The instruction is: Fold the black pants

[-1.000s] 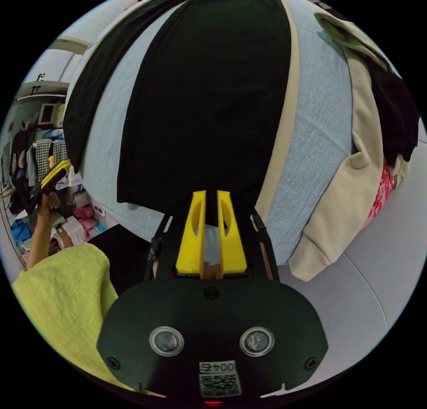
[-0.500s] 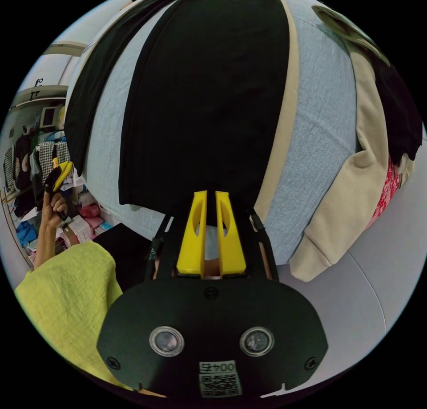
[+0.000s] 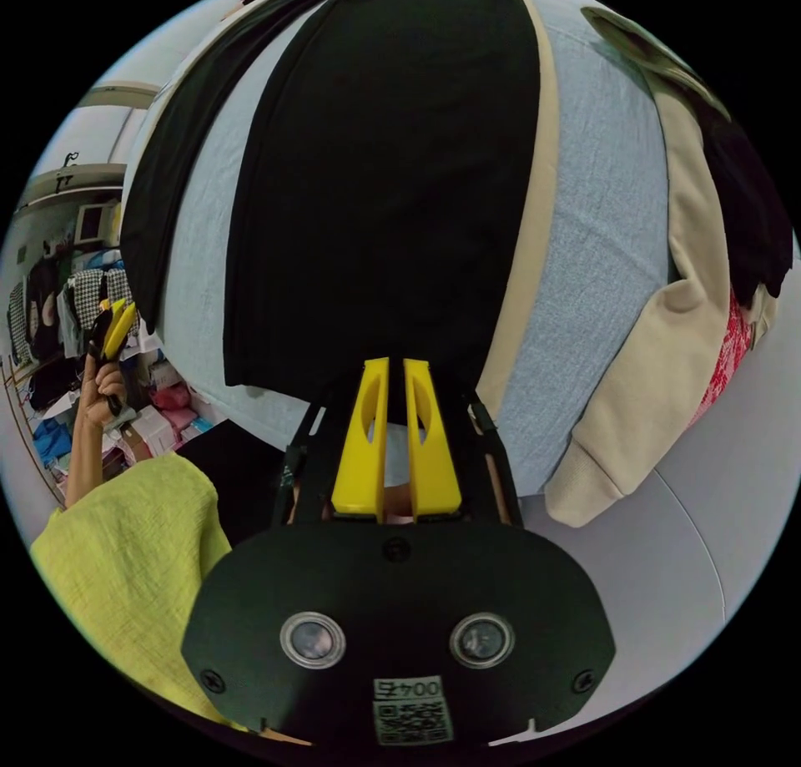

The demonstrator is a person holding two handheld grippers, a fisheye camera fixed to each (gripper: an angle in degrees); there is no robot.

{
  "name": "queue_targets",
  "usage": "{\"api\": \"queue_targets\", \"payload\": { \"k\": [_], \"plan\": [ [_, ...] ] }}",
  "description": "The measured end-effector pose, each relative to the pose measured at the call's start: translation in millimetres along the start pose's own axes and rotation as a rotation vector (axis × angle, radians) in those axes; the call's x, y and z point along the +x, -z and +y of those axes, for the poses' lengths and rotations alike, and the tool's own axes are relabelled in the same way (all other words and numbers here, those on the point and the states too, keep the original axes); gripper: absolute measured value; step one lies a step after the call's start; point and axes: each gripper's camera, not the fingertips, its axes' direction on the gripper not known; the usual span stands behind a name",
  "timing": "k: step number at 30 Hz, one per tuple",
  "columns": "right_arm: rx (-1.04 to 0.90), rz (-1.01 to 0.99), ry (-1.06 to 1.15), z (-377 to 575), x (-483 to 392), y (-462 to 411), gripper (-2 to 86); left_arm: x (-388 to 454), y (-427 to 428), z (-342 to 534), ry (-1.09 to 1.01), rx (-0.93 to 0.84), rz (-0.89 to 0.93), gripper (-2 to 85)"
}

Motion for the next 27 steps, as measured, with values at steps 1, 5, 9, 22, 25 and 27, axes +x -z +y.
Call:
{"api": "queue_targets", "payload": {
  "k": [1,5,9,22,25,27],
  "plan": [
    [0.001,-0.003,-0.002,-0.1,0.7,-0.2,3.6,-0.9,4.0,-2.1,0.007,-0.003,0.007,6.0],
    [0.006,-0.008,-0.005,-0.9,3.6,-1.5,3.8,-5.3,18.8,-5.5,0.034,0.008,0.034,6.3],
    [0.008,-0.009,-0.006,-1.6,5.7,-2.6,3.6,-9.2,30.5,-12.8,0.050,0.021,0.047,6.7],
    [0.004,-0.022,-0.009,-4.0,13.2,-4.4,3.5,-6.0,41.3,-22.6,0.046,0.037,0.082,6.7],
    [0.000,-0.019,-0.006,-4.5,13.6,-4.6,3.6,-1.1,37.0,-23.8,0.028,0.028,0.075,6.1],
    [0.000,-0.024,-0.008,-4.3,15.1,-4.7,3.6,2.5,33.3,-24.4,0.012,0.025,0.064,5.1]
  ]
}}
